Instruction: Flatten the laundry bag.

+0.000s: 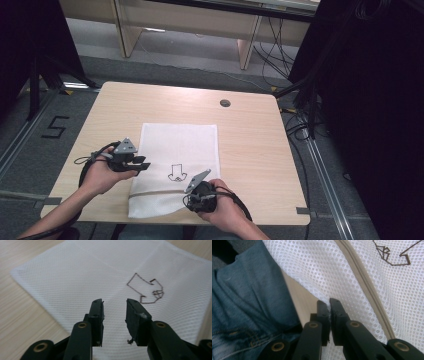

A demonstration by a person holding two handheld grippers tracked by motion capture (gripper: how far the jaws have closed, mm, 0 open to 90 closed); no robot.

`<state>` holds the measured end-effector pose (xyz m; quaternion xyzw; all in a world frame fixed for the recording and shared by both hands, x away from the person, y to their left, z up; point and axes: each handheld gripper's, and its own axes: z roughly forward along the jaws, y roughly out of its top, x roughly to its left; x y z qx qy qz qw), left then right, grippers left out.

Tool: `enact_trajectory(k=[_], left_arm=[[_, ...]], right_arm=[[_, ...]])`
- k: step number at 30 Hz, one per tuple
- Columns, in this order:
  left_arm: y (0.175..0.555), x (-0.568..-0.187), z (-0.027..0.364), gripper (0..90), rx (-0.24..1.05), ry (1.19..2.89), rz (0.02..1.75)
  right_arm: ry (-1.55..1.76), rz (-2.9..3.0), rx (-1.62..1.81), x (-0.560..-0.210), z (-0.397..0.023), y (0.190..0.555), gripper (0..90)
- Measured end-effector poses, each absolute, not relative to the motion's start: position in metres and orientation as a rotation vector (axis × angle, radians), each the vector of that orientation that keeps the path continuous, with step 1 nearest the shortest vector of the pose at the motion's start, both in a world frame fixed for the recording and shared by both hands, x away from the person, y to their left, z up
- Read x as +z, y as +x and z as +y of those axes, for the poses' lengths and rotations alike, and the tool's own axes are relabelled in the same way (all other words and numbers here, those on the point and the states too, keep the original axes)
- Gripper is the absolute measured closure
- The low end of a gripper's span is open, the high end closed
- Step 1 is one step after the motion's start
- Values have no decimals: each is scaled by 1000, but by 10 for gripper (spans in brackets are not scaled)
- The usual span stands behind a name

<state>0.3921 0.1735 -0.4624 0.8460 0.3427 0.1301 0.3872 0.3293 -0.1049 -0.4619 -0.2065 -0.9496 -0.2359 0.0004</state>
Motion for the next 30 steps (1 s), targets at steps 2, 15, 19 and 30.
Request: enact_trajectory(k=[2,15,19,30], left_arm=[[392,-461,166,631,333,2148,857],[386,-469,148,619,199,2141,864],[380,-468,138,628,192,2164,828],[371,-470,122,754,136,2238,766]], right_arm=[[-665,-2982,-744,-462,-100,334,874],[-744,-2939,-898,-445,-105,332,557],[-766,-2928,-957,-431,-116,333,545],[-1160,-2874,-836,-444,-176,372,860]])
